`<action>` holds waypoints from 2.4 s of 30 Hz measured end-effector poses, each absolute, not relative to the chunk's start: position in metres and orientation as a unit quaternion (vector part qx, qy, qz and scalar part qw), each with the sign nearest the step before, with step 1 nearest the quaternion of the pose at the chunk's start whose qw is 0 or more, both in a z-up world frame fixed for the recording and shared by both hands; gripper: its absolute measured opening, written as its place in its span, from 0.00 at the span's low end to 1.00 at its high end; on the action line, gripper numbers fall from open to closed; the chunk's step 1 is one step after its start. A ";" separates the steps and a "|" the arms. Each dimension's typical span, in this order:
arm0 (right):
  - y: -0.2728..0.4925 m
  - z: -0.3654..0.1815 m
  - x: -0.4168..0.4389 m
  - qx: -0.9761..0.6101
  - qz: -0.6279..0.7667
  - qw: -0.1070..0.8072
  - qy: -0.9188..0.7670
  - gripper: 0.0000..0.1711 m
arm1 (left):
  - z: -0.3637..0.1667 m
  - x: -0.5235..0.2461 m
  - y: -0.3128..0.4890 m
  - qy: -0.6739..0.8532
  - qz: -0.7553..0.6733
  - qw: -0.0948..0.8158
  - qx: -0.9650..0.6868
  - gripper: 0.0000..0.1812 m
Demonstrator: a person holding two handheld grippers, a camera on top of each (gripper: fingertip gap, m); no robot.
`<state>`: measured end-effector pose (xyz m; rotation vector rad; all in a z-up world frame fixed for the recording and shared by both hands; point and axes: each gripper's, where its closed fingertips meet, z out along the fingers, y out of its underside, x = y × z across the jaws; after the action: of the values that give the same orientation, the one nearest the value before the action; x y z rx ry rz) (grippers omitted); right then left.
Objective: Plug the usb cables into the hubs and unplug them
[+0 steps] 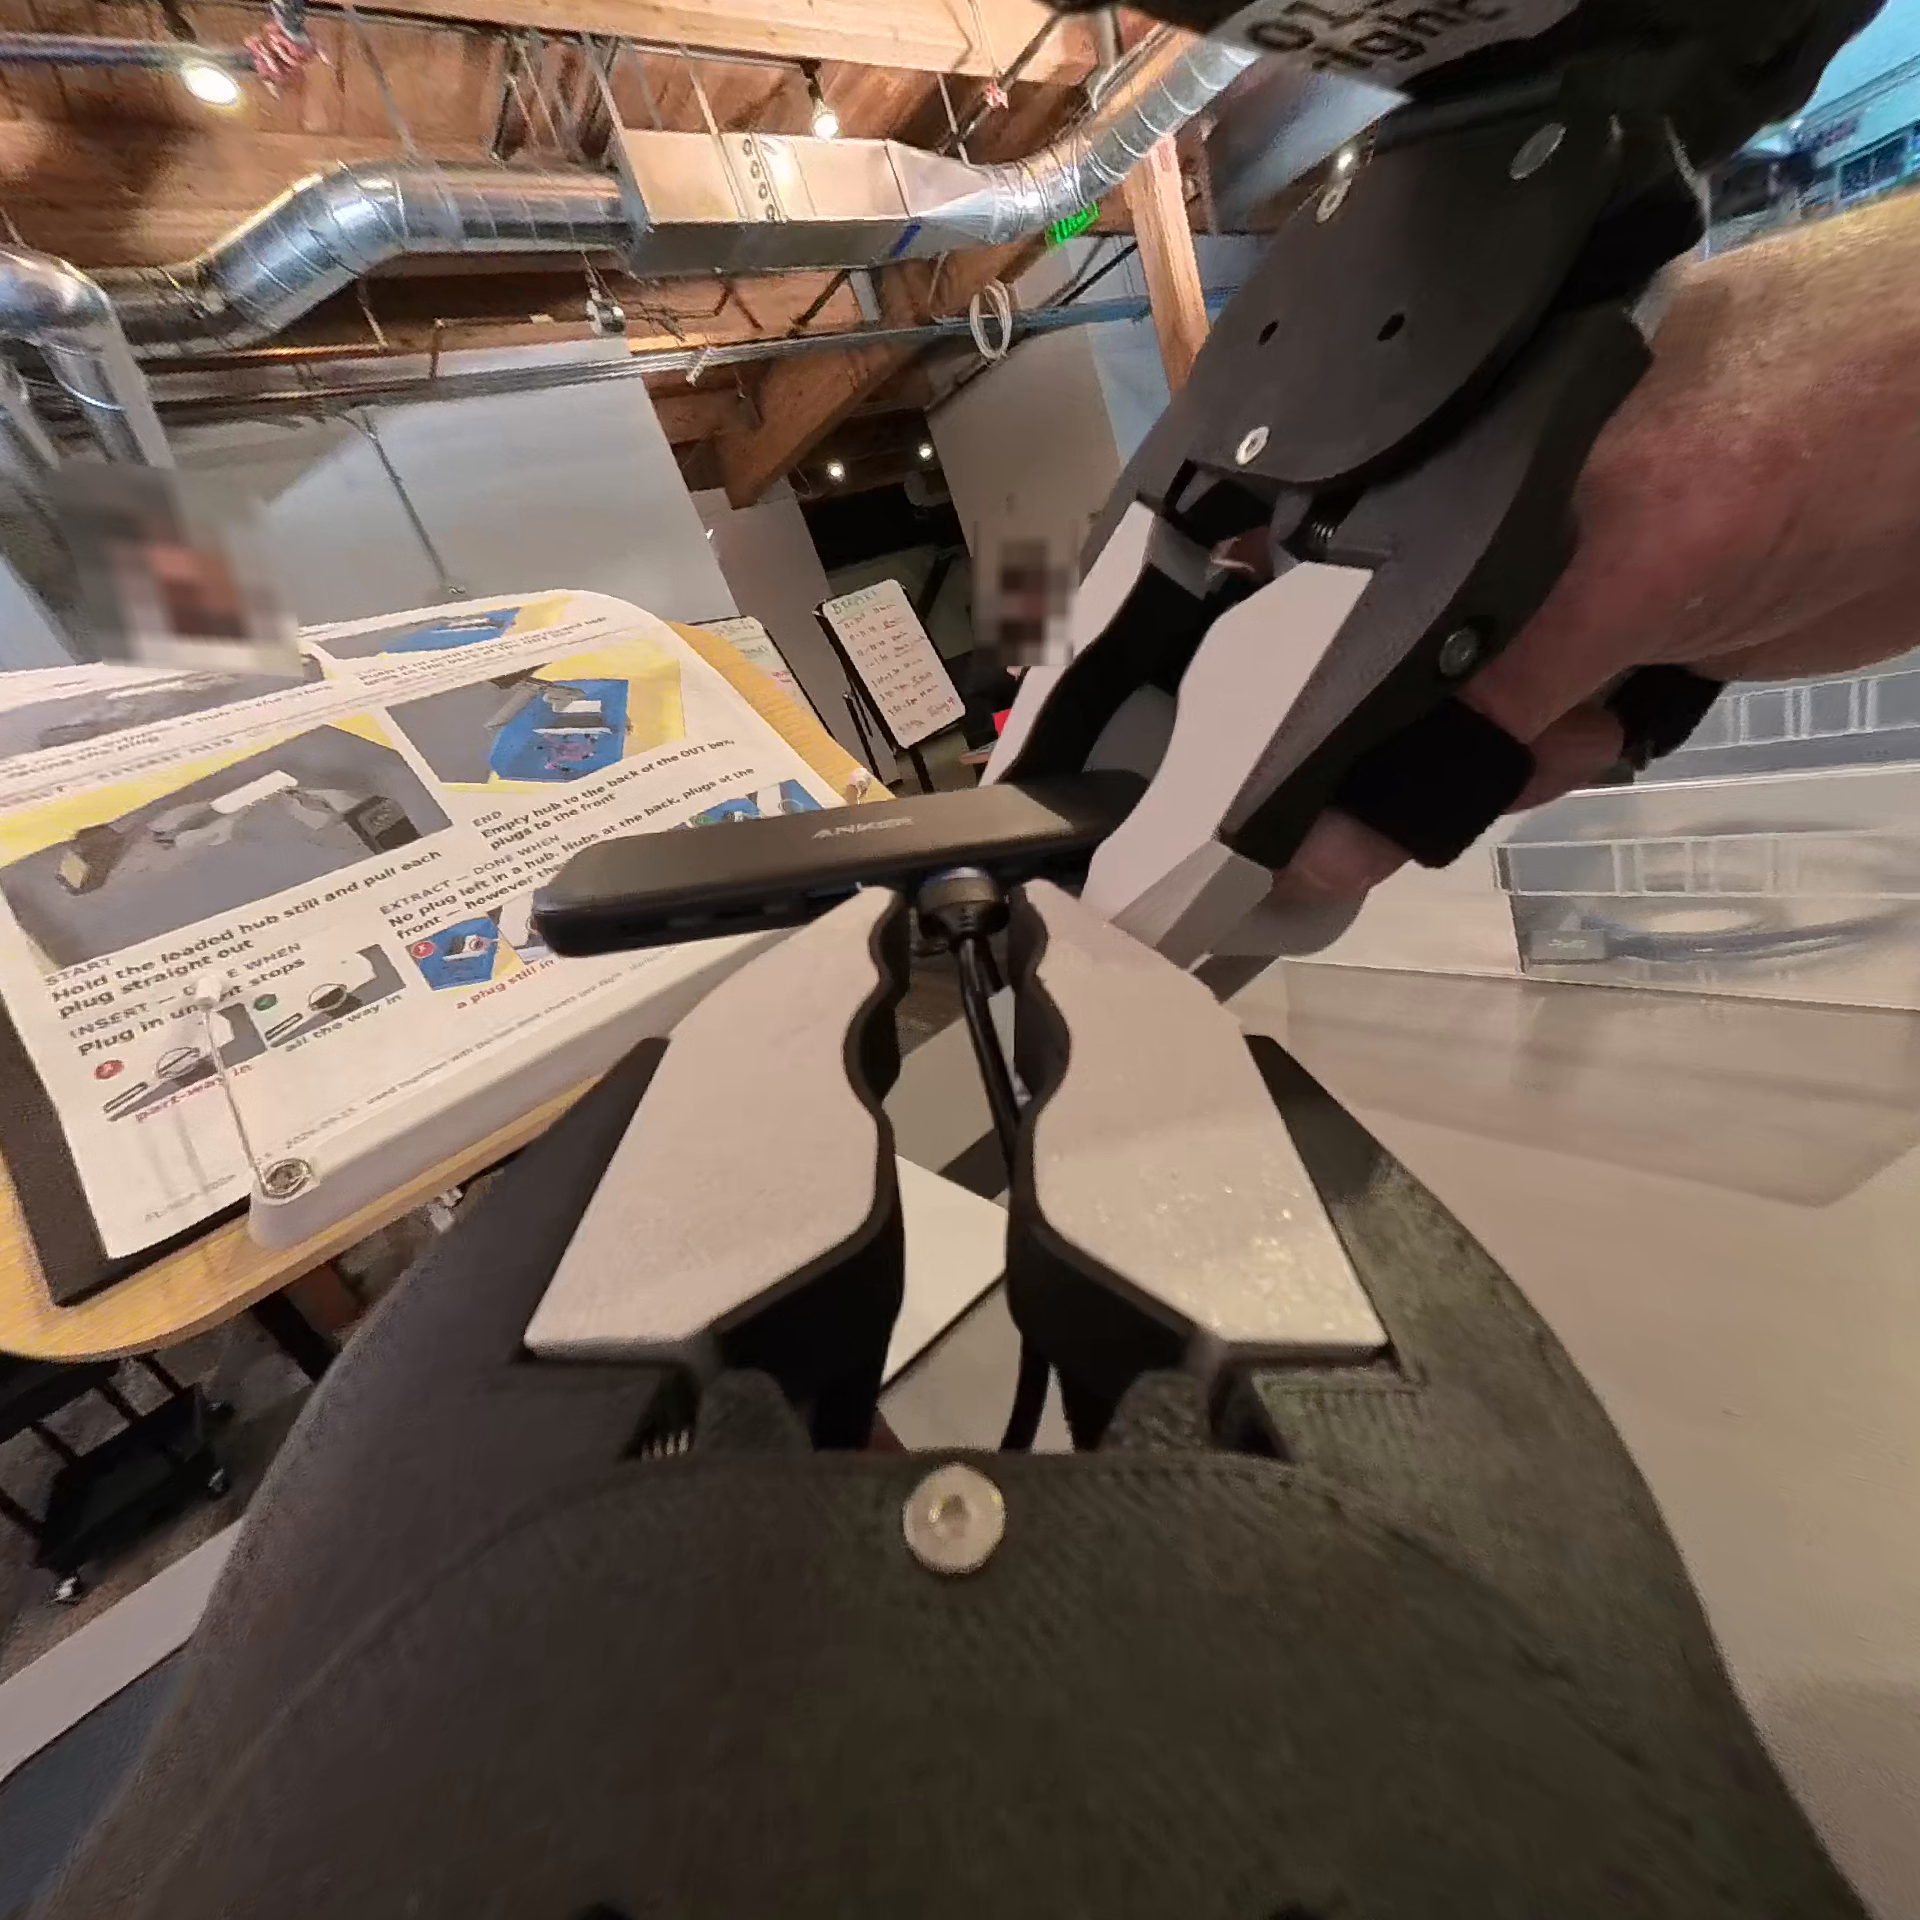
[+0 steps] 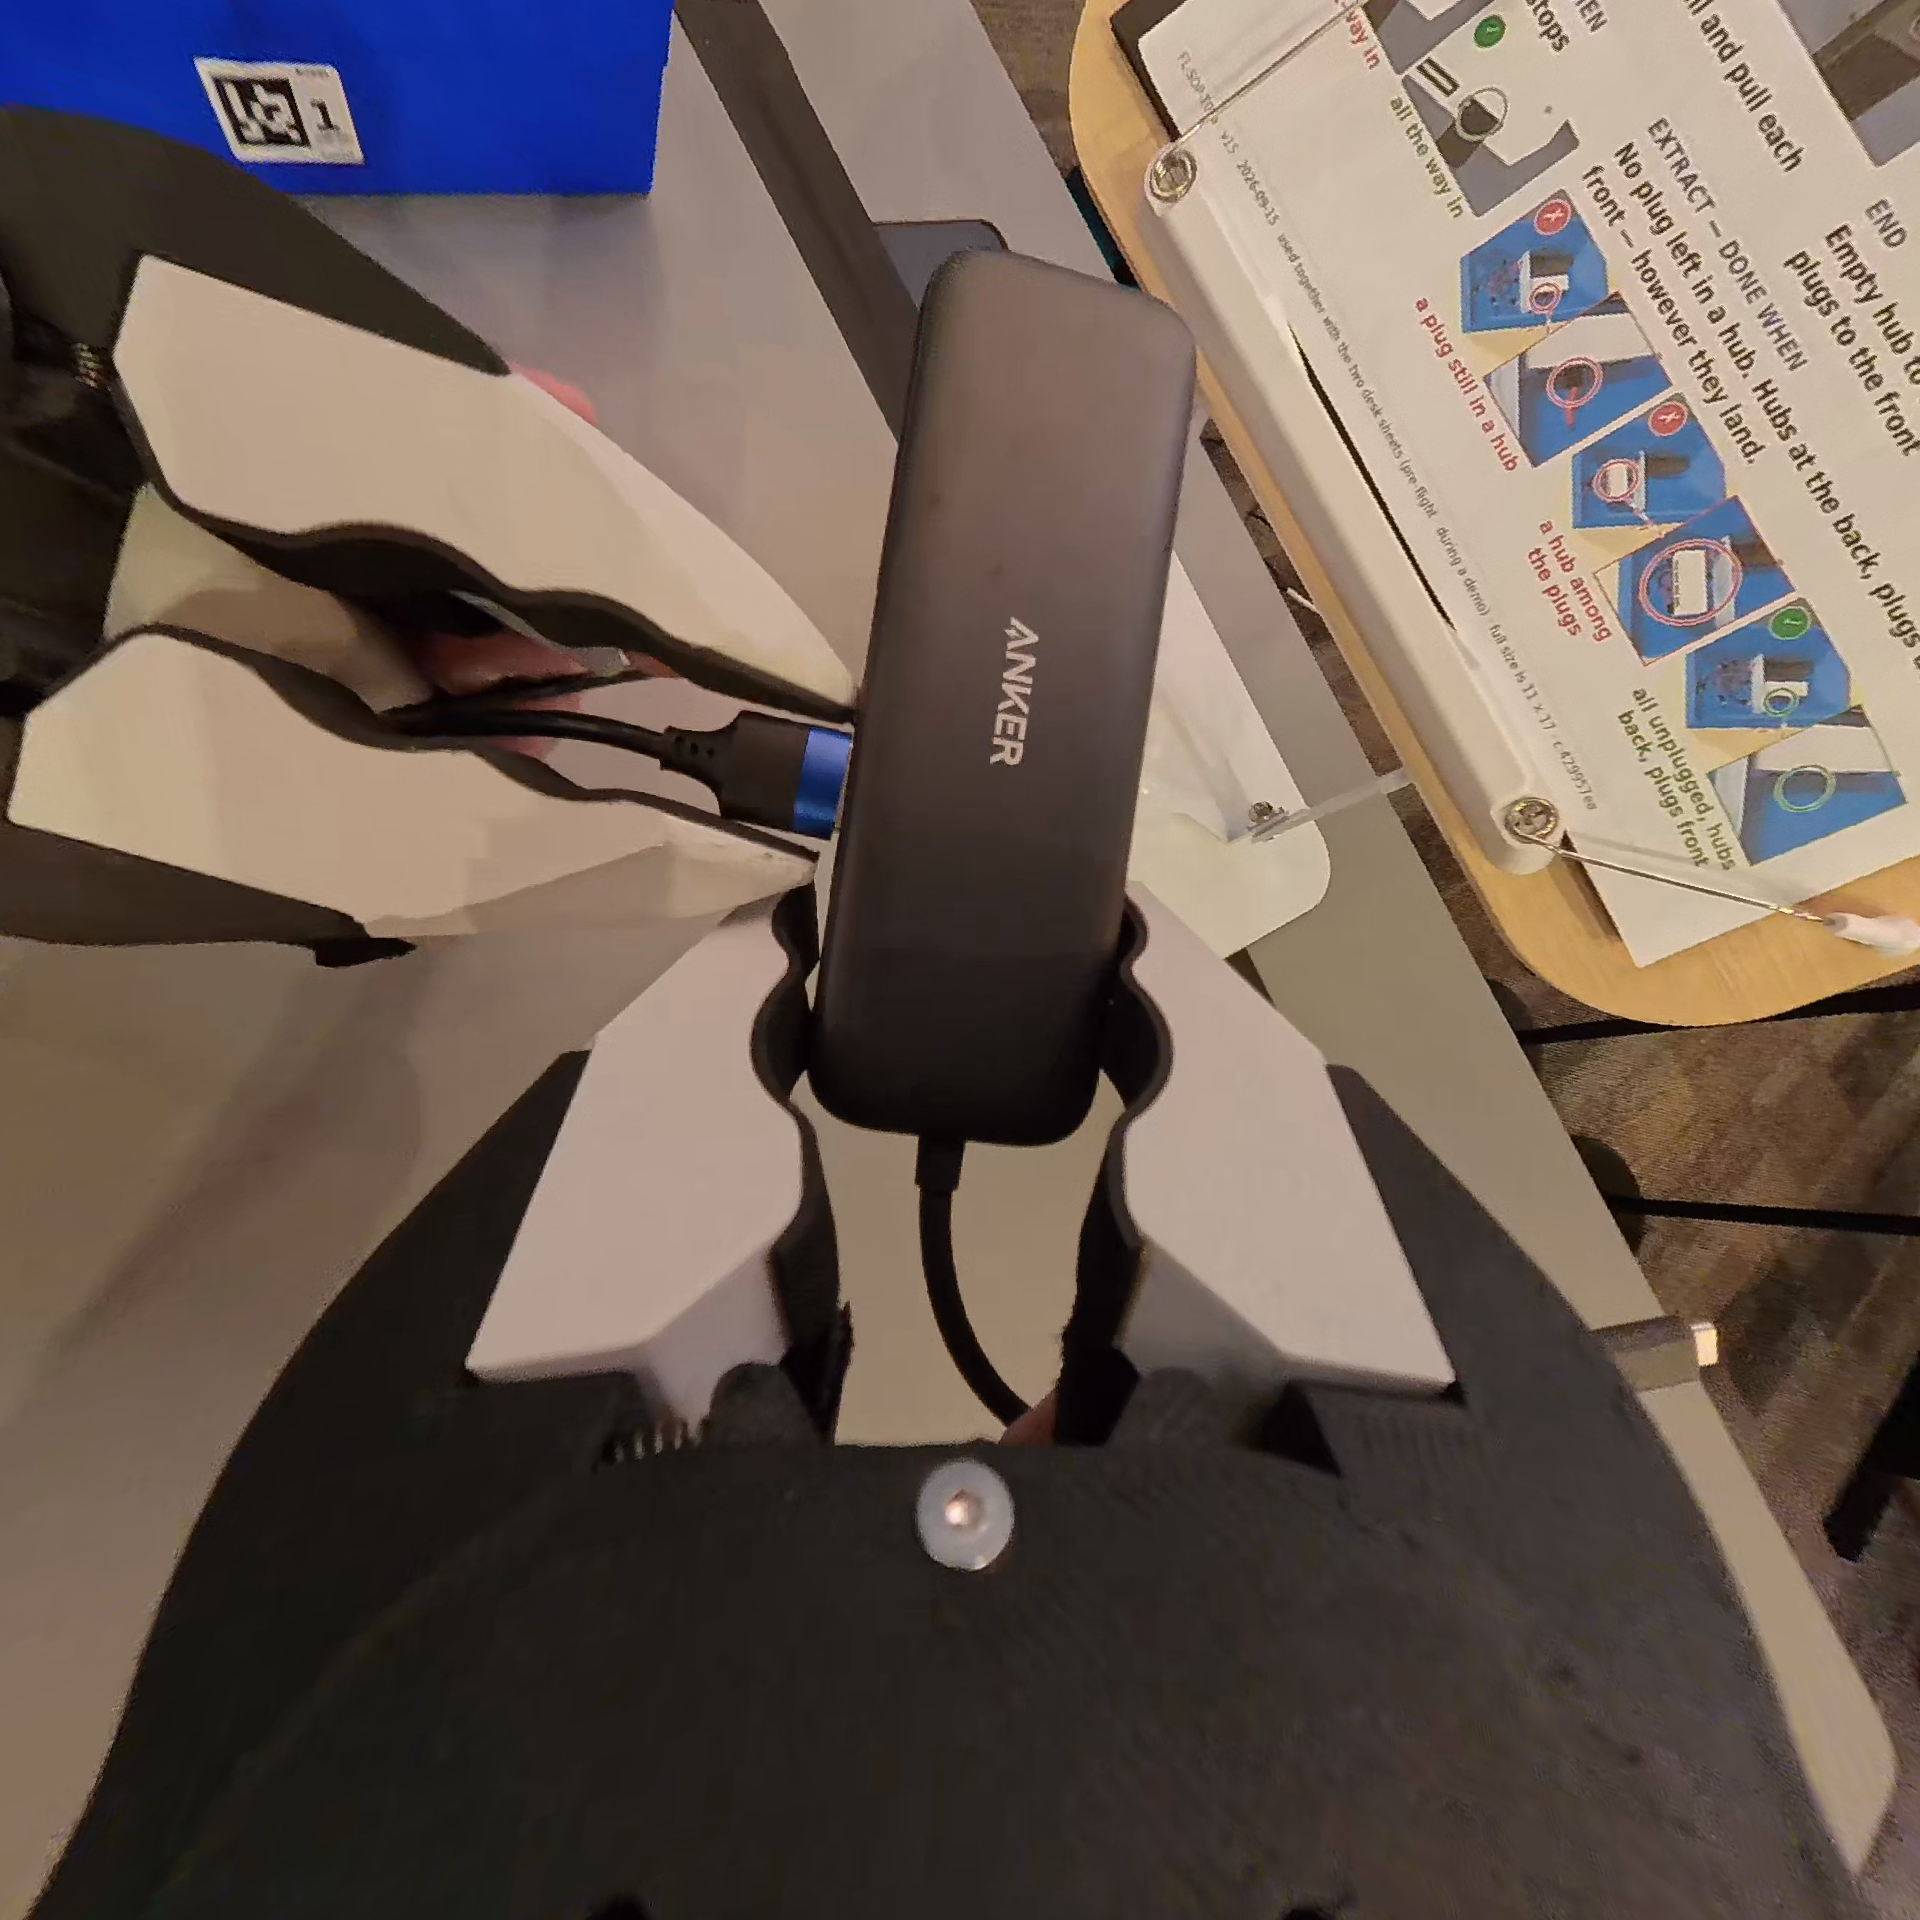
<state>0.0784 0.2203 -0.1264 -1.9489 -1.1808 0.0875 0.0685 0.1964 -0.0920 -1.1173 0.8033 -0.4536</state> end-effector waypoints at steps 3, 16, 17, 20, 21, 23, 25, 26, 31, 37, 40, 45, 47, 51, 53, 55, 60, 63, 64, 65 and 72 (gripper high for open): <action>0.219 -0.126 0.075 -0.779 0.059 0.422 -0.460 0.30 | -0.090 0.068 0.195 0.356 -0.211 0.753 -0.511 0.08; 0.213 -0.126 0.068 -0.782 0.126 0.419 -0.444 0.30 | -0.083 0.066 0.191 0.340 -0.201 0.776 -0.492 0.08; 0.212 -0.126 0.068 -0.781 0.127 0.419 -0.445 0.30 | -0.083 0.066 0.190 0.340 -0.199 0.777 -0.491 0.08; 0.212 -0.126 0.068 -0.781 0.129 0.417 -0.446 0.30 | -0.083 0.066 0.190 0.340 -0.202 0.777 -0.490 0.08; 0.211 -0.126 0.068 -0.780 0.129 0.418 -0.446 0.30 | -0.082 0.065 0.190 0.340 -0.203 0.777 -0.490 0.08; 0.211 -0.126 0.067 -0.780 0.127 0.419 -0.448 0.30 | -0.082 0.065 0.189 0.341 -0.198 0.779 -0.488 0.08; 0.211 -0.125 0.067 -0.778 0.122 0.420 -0.450 0.30 | -0.080 0.064 0.189 0.339 -0.196 0.781 -0.486 0.08; 0.211 -0.125 0.067 -0.778 0.119 0.420 -0.451 0.30 | -0.080 0.064 0.189 0.340 -0.194 0.781 -0.486 0.08; 0.211 -0.123 0.066 -0.775 0.114 0.427 -0.451 0.30 | -0.078 0.063 0.188 0.339 -0.187 0.784 -0.485 0.08; 0.213 -0.129 0.064 -0.780 0.113 0.424 -0.446 0.30 | -0.075 0.066 0.183 0.342 -0.181 0.783 -0.488 0.08; 0.213 -0.129 0.064 -0.782 0.113 0.420 -0.446 0.29 | -0.075 0.065 0.182 0.344 -0.176 0.784 -0.486 0.08; 0.209 -0.136 0.064 -0.794 0.157 0.384 -0.444 0.29 | -0.077 0.068 0.183 0.349 -0.156 0.779 -0.497 0.08; 0.207 -0.139 0.063 -0.796 0.179 0.372 -0.444 0.28 | -0.079 0.069 0.183 0.351 -0.150 0.777 -0.501 0.08; 0.205 -0.146 0.063 -0.794 0.193 0.358 -0.451 0.28 | -0.079 0.071 0.184 0.360 -0.137 0.774 -0.503 0.11; 0.206 -0.146 0.064 -0.794 0.193 0.358 -0.452 0.28 | -0.081 0.072 0.184 0.363 -0.139 0.765 -0.513 0.11; 0.207 -0.147 0.065 -0.794 0.190 0.356 -0.454 0.28 | -0.083 0.074 0.184 0.366 -0.136 0.760 -0.520 0.09; 0.207 -0.146 0.063 -0.791 0.204 0.355 -0.455 0.28 | -0.083 0.072 0.185 0.359 -0.137 0.761 -0.523 0.09; 0.210 -0.146 0.064 -0.790 0.190 0.362 -0.456 0.28 | -0.084 0.072 0.186 0.358 -0.138 0.758 -0.528 0.09; 0.211 -0.147 0.066 -0.791 0.178 0.365 -0.457 0.28 | -0.085 0.072 0.187 0.358 -0.138 0.754 -0.534 0.09; 0.213 -0.147 0.067 -0.792 0.166 0.368 -0.458 0.28 | -0.086 0.072 0.188 0.358 -0.137 0.750 -0.538 0.09; 0.217 -0.146 0.072 -0.795 0.154 0.376 -0.450 0.28 | -0.091 0.074 0.192 0.362 -0.145 0.723 -0.570 0.10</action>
<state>0.0719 0.2170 -0.1456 -2.0340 -1.1513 0.3947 0.0735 0.1917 -0.0915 -1.2588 0.7989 -0.3205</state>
